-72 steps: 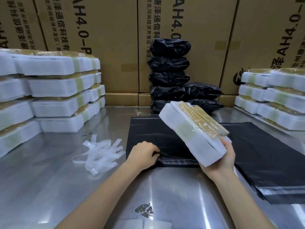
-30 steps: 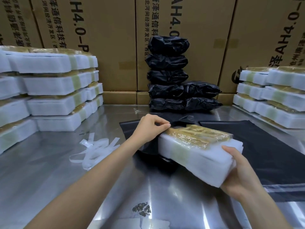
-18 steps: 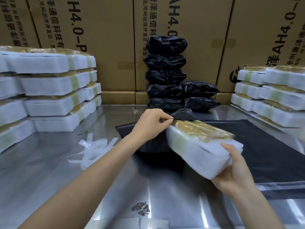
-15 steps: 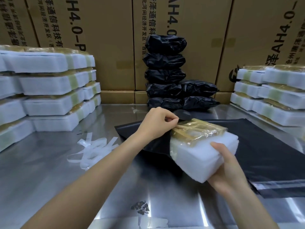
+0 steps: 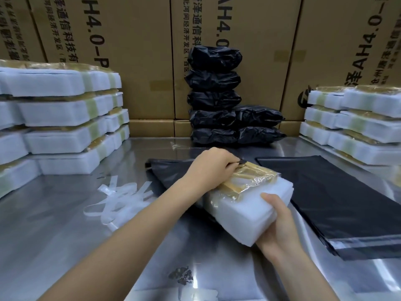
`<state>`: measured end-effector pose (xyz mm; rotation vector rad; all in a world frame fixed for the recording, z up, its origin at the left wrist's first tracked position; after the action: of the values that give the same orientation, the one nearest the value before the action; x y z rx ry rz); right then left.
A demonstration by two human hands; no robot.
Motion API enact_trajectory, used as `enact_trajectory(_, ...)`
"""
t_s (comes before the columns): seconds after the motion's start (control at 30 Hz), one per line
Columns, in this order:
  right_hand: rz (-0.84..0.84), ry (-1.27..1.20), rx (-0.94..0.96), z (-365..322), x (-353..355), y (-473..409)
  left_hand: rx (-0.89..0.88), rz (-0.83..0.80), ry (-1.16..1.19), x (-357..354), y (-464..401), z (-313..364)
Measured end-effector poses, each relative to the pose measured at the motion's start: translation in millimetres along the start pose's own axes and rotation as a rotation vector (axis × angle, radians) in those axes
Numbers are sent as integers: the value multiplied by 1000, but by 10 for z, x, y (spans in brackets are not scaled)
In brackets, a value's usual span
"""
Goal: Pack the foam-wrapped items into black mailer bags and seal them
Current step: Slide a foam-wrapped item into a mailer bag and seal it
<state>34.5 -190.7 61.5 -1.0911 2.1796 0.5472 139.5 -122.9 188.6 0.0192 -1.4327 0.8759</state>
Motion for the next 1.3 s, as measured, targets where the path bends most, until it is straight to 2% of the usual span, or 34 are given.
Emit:
enact_trajectory(0.23,8,-68,51,50,-127,-14,71,6,-28,46,66,-121)
enact_trajectory(0.47,50,8,16,261,-172,48,231,45,-383,69,-244,-111)
enact_trajectory(0.53,40,35,17,269,-148,55,186,48,-459,106,-292,-43)
enact_trajectory(0.7,24,47,8,265,-146,54,-101,69,-550,54,-307,296)
enact_trajectory(0.8,9,-26,5,194,-146,35,-143,104,-521,-16,-191,340)
enact_trajectory(0.9,11,-102,32,94,-86,-14,-12,189,-422,83,-68,140)
enact_trajectory(0.97,51,-145,54,41,-4,-46,106,155,-384,140,-41,-95)
enact_trajectory(1.03,66,-187,73,7,52,-65,146,82,-391,142,-20,-269)
enact_trajectory(1.13,51,-206,88,-9,61,-70,22,4,-283,104,93,-222)
enact_trajectory(1.2,39,-220,96,-2,30,-75,-96,-38,-61,94,193,-54)
enact_trajectory(1.27,47,-211,113,6,-11,-77,-92,-84,106,123,219,55)
enact_trajectory(1.3,56,-199,124,17,-30,-71,-51,-78,108,140,189,58)
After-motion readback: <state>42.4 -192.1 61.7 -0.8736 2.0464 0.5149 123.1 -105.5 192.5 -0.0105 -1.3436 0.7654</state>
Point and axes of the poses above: each hand's wrist, its own y-axis away from the middle knuckle, its own x-axis out of the back of the hand, z = x × y, the point moved 8 cm from there along -y, towards the middle knuckle, and after that the axes turned 6 degrees about x, right-handed, at the moved point
